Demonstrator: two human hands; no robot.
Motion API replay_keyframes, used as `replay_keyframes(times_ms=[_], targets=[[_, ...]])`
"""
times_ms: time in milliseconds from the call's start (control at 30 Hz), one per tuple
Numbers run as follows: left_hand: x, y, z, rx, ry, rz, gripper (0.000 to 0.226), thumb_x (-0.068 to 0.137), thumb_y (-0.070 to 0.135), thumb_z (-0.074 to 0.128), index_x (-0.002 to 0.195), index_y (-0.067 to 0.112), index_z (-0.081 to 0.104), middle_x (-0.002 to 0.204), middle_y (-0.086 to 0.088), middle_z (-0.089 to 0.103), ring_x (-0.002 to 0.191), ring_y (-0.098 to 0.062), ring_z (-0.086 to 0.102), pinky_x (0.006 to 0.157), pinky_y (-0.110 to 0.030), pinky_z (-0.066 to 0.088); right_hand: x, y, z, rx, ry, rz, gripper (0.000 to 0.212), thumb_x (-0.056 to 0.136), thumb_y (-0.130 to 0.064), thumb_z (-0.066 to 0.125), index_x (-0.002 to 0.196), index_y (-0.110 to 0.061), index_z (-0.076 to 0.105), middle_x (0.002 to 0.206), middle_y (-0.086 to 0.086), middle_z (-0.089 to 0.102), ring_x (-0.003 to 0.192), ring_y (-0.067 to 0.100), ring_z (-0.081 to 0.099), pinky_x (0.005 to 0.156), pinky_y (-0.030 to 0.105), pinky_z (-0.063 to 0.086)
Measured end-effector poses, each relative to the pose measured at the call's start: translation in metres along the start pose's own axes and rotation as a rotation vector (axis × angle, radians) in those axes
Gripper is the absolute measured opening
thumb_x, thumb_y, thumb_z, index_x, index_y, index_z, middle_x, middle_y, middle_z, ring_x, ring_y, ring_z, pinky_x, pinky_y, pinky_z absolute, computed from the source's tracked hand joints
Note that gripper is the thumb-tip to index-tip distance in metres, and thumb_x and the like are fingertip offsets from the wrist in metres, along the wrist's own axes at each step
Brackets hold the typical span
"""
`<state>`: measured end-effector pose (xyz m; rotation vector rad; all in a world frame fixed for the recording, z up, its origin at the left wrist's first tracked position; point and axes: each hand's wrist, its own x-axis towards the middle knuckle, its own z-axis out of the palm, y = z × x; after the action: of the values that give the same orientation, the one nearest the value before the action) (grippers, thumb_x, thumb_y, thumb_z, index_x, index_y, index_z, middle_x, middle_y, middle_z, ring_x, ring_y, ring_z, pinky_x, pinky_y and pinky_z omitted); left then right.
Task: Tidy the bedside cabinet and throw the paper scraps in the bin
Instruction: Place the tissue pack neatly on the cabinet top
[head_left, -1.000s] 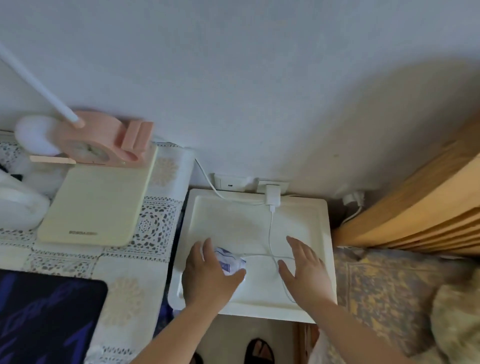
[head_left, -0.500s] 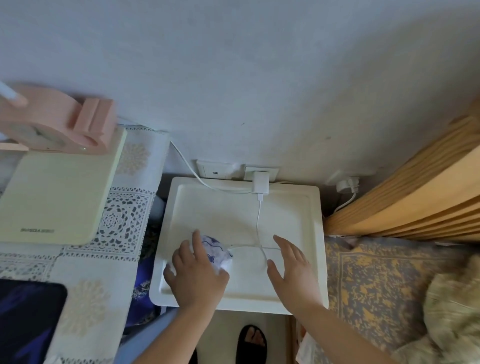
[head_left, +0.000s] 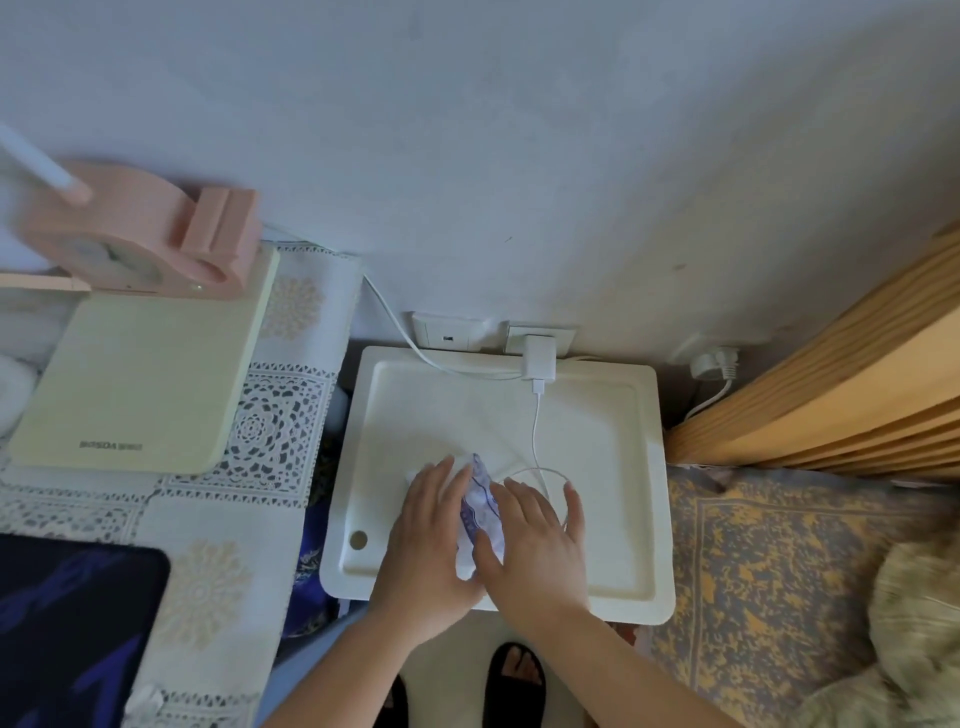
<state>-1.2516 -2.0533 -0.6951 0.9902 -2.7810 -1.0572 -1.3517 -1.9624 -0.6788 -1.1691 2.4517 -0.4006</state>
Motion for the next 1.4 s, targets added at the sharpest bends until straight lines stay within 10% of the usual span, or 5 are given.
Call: replay_keyframes(times_ms=[267,467,733,933,1400], targets=[[-0.021,-0.032,-0.018,0.056,0.150,-0.180,0.077,0.075,0.011,0.060,0.145,0.010,0.026,0.154,-0.005,0.027,0.143,-0.021,0.019,0.115,-0.040,0.024,0.000,-0.025,0.027,0.061,-0.001,0.068,0.082,0.081,-0.069,0.028,0.145,-0.019,0.020,0.153,-0.001,0.029,0.140,0.010,0.024,0.114,0.031,-0.017],[-0.011,-0.027,-0.017,0.139,0.233,-0.320,0.054,0.082,-0.005,0.044,0.136,0.003,0.041,0.144,-0.012,0.044,0.137,-0.026,0.034,0.113,-0.043,0.030,0.006,-0.037,0.059,0.104,-0.008,0.194,0.096,0.075,-0.066,0.050,0.147,-0.024,0.002,0.158,0.002,0.010,0.141,0.021,0.017,0.112,0.037,0.023],[0.003,-0.032,-0.012,0.186,0.213,-0.258,0.051,0.084,0.000,0.048,0.135,0.004,0.043,0.144,-0.012,0.045,0.135,-0.028,0.038,0.110,-0.043,0.035,0.009,-0.028,0.029,0.279,0.237,0.126,0.086,0.068,-0.037,0.065,0.143,-0.026,0.025,0.148,0.000,0.034,0.131,0.019,0.037,0.101,0.030,0.034],[0.026,-0.027,0.000,0.254,0.028,-0.312,0.061,0.094,0.032,0.034,0.148,0.017,0.011,0.160,-0.001,0.005,0.146,-0.018,0.005,0.118,-0.036,0.011,0.032,0.029,-0.029,0.358,0.522,0.229,0.084,0.068,-0.032,0.075,0.140,-0.024,0.031,0.145,0.003,0.036,0.129,0.021,0.038,0.098,0.039,0.044],[0.045,-0.032,0.014,0.406,-0.051,-0.160,0.069,0.087,0.047,0.011,0.146,0.013,0.025,0.157,-0.008,0.018,0.144,-0.026,0.017,0.114,-0.045,0.024,0.094,0.106,-0.031,0.154,0.502,0.332,0.085,0.069,-0.036,0.071,0.140,-0.021,0.028,0.146,0.007,0.035,0.123,0.032,0.041,0.098,0.044,0.039]])
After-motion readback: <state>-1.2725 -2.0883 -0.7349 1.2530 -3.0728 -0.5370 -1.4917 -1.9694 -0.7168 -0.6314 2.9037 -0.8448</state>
